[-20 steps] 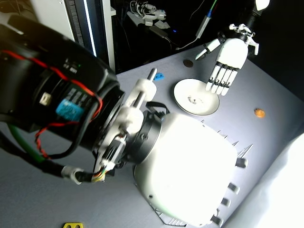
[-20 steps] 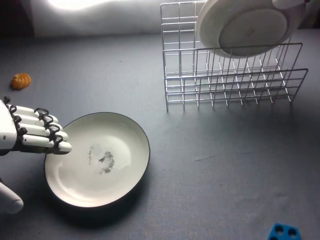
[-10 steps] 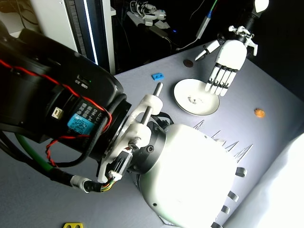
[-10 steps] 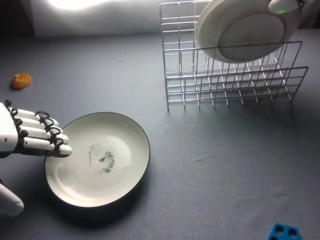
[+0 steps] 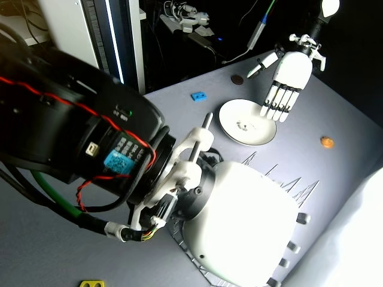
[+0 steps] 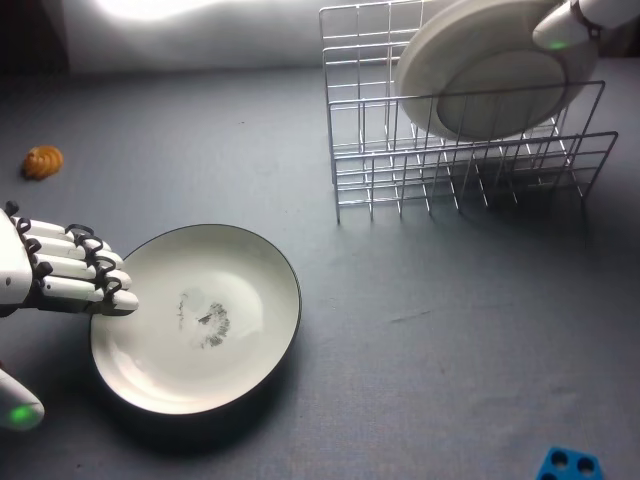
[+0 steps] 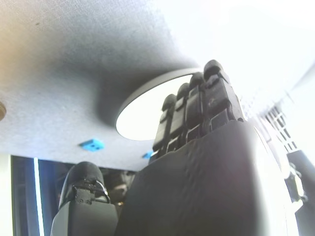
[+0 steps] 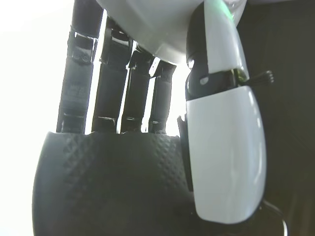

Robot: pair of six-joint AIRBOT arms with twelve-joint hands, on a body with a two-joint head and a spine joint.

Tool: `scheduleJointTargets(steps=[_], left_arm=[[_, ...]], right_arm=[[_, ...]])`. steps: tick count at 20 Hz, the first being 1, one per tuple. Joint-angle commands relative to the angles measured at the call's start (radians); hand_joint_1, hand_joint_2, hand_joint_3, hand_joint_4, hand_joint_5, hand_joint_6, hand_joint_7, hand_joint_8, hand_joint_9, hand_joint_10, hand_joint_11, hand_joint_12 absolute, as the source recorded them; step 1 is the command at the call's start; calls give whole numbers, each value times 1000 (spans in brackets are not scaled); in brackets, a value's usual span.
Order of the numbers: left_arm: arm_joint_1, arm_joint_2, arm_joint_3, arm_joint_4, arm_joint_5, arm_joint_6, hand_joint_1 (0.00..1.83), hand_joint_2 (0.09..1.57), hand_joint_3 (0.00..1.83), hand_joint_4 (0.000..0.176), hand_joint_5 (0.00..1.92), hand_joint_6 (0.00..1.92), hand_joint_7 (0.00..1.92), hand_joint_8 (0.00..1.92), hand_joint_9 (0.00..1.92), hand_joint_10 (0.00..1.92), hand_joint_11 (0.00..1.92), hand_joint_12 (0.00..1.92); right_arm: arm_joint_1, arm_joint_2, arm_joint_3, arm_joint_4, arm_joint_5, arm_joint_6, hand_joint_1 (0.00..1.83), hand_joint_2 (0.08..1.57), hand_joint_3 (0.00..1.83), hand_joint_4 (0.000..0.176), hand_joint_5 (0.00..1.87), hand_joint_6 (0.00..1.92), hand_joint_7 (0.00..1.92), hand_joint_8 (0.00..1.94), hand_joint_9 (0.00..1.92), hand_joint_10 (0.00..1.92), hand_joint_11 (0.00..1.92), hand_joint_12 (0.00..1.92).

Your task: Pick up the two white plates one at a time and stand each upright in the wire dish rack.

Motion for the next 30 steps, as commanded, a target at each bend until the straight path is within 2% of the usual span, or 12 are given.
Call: scheduleJointTargets(steps=[1,8,13,14,15,17,19,20,21,22,24,30], left_arm=[[-1,1,2,-41,-22,-2,0,1060,0,0,0,0,0,0,0,0,0,0],[10,-2,2,-41,-22,-2,0,1064,1,0,0,0,0,0,0,0,0,0],[20,-4,1,-41,-21,-2,0,1068,3,0,0,0,0,0,0,0,0,0],[23,-4,0,-41,-20,-2,0,1065,2,0,0,0,0,0,0,0,0,0],[26,-5,0,-41,-20,-2,0,1065,1,0,0,0,0,0,0,0,0,0],[30,-5,-1,-41,-19,-2,0,1067,2,0,0,0,0,0,0,0,0,0],[32,-6,-1,-41,-19,-2,0,1065,1,0,0,0,0,0,0,0,0,0],[32,-5,-1,-41,-19,-2,0,1068,2,0,0,0,0,0,0,0,0,0],[32,-5,-2,-41,-19,-2,0,1063,0,0,0,0,0,0,0,0,0,0],[31,-4,-2,-41,-19,-2,0,1058,0,0,0,0,0,0,0,0,0,0],[29,-3,-2,-41,-19,-2,0,1060,0,0,0,0,0,0,0,0,0,0],[17,3,-5,-41,-19,-2,0,1061,0,0,0,0,0,0,0,0,0,0]], right_arm=[[10,7,4,18,109,9,1205,1139,0,22,896,1114,991,980,1193,5,780,916],[-17,-3,4,18,118,9,1213,1128,0,14,907,1092,1022,936,1212,9,798,911],[-33,-7,4,18,129,12,1169,1199,2,21,785,1305,872,1147,1112,3,653,1042],[-35,-7,4,18,129,12,1113,1217,0,0,781,1278,872,591,1073,5,612,1052],[-36,-8,4,18,129,12,1095,1222,0,0,775,1281,936,284,1040,6,587,1054],[-36,-8,4,18,129,12,1079,1215,1,0,784,1271,993,70,1011,0,542,1077],[-36,-8,4,18,132,12,1062,1207,0,0,796,1258,986,33,987,0,521,1084],[-36,-7,4,18,132,12,1049,1131,0,0,708,623,969,17,958,3,491,1097],[-36,-7,3,18,132,12,1029,1104,0,0,750,303,946,4,921,8,455,1122],[-35,-7,3,18,132,12,1032,1082,0,0,804,149,947,2,920,9,461,1121],[-29,-7,3,18,129,8,1002,1076,2,0,812,47,919,0,889,0,434,1093],[-7,1,-7,18,125,8,927,1078,3,0,774,14,874,0,847,0,377,1087]])
